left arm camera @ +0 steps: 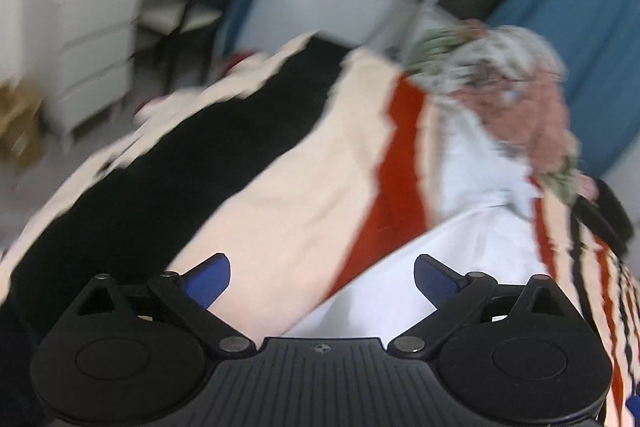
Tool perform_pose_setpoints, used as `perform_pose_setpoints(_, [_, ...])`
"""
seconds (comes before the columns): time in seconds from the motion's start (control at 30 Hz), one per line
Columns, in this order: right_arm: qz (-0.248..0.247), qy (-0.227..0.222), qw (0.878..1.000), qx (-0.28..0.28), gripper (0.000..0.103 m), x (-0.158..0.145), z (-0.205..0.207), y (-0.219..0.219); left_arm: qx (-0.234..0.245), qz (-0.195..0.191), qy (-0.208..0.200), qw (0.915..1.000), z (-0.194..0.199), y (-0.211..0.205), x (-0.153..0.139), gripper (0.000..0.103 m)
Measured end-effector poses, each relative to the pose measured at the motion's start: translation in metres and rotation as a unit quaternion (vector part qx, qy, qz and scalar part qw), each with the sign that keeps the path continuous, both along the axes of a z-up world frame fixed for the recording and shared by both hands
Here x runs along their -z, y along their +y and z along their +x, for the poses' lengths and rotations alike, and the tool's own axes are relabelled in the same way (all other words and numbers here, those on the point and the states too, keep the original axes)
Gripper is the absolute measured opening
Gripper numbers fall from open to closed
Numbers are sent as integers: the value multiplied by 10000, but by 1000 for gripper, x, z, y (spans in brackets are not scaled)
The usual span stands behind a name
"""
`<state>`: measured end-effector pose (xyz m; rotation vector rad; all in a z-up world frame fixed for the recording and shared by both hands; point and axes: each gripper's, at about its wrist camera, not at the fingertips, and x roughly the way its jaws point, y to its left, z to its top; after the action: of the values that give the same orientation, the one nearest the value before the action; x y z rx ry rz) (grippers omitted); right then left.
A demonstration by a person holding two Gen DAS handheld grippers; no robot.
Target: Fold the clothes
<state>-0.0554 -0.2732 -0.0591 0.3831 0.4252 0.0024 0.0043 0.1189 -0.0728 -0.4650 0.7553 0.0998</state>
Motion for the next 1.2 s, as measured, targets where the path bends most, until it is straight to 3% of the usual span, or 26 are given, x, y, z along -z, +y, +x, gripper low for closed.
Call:
perform_pose_setpoints(0.13, [139, 111, 9998, 108, 91, 6, 5, -5, -171, -318, 566, 9977, 2, 11, 19, 81])
perform_pose_setpoints(0.4, [742, 55, 9970, 223, 91, 8, -6, -29, 169, -262, 734, 9968, -4, -2, 24, 60])
perform_pose_setpoints(0.63, [1169, 100, 9925, 330, 91, 11, -7, -45, -105, -342, 1073, 9936, -16, -4, 32, 55])
perform_pose_setpoints(0.77, [1254, 76, 9916, 317, 91, 11, -9, -50, -82, -129, 1181, 9929, -14, -11, 32, 52])
perform_pose_setpoints(0.83, [1304, 104, 9909, 318, 91, 13, -8, -51, -84, -3, 1240, 9922, -14, -15, 32, 33])
perform_pose_setpoints(0.87, [1339, 124, 9904, 319, 91, 14, -8, -52, -91, 79, 1258, 9920, -14, -17, 32, 17])
perform_pose_setpoints(0.9, [1379, 141, 9898, 318, 91, 14, -8, -53, -96, 163, 1271, 9917, -15, -19, 31, 11])
perform_pose_setpoints(1.0, [1439, 147, 9890, 323, 91, 14, -9, -55, -25, 519, 987, 9938, -25, -30, 19, 6])
perform_pose_setpoints(1.07, [1461, 131, 9886, 334, 91, 14, -11, -56, 68, 874, 379, 9954, -44, -44, -1, 5])
perform_pose_setpoints(1.13, [1477, 101, 9884, 352, 91, 13, -13, -57, 301, 1335, -329, 9901, -67, -67, -24, 5])
perform_pose_setpoints(1.2, [1481, 80, 9882, 389, 91, 12, -13, -58, 808, 1610, -1069, 9778, -96, -98, -44, 5])
